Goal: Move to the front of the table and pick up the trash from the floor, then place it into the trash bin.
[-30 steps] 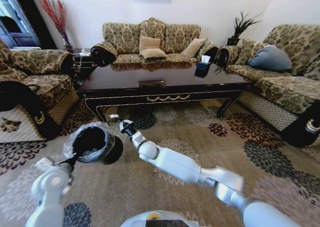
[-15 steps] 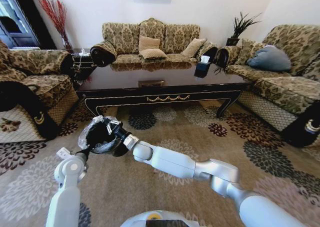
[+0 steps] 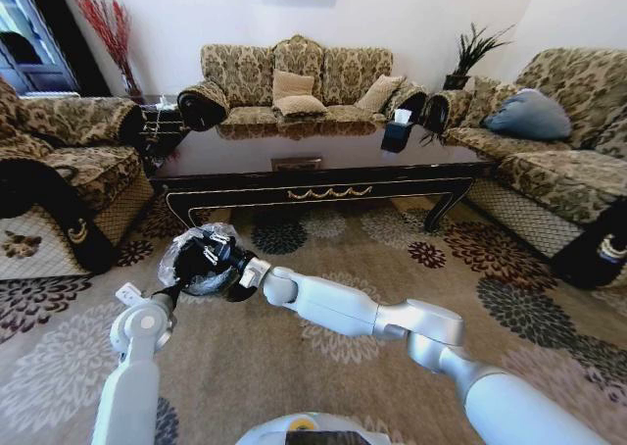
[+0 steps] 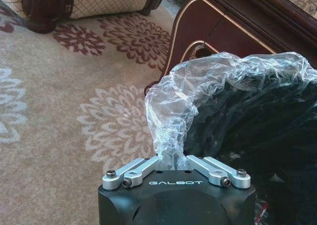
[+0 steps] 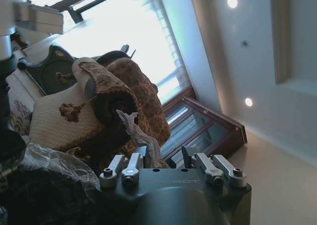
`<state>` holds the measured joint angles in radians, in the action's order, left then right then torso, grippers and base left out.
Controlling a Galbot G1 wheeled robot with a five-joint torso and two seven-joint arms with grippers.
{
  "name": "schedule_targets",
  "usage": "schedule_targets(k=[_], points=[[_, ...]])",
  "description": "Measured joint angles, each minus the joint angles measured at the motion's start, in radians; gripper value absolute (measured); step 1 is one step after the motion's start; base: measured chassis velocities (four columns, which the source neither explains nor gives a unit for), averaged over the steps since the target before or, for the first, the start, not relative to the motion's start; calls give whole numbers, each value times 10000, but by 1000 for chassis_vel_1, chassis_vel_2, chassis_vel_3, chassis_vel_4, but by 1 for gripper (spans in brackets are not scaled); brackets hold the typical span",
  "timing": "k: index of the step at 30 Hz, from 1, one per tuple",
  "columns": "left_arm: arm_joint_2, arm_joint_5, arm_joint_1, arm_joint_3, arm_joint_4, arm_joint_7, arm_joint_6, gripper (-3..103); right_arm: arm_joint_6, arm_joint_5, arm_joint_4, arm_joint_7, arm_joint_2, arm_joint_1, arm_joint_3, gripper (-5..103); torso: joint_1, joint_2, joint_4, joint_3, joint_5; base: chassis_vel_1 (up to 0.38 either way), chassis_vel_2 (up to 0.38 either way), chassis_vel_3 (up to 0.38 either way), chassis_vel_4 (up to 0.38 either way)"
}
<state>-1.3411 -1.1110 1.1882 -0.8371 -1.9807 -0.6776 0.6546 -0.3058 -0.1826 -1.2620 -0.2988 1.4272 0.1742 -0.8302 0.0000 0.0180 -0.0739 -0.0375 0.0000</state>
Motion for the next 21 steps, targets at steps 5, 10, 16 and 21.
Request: schedule_targets(k=[5,10,16,21], points=[[0,1,129,-43,-102,12,0,2,-181,-1347,37,-40,-118,-70,164,60,0,0,-1,1,0,0,0,0,0],[0,3,295,-102,-257,13,1,2,-229,-2577,96,-432,-293,-167,346,76,0,0,0,0,0,0,0,0,0],[19,3,457,-153,-397,13,12,2,-710,-4471,334,-566,-503,-308,788,96,0,-1,-1,0,0,0,0,0,0],[6,6,540,-168,-455,14,17,2,-1119,-6070,318,-758,-644,-337,1295,100,0,0,-1,0,0,0,0,0,0]])
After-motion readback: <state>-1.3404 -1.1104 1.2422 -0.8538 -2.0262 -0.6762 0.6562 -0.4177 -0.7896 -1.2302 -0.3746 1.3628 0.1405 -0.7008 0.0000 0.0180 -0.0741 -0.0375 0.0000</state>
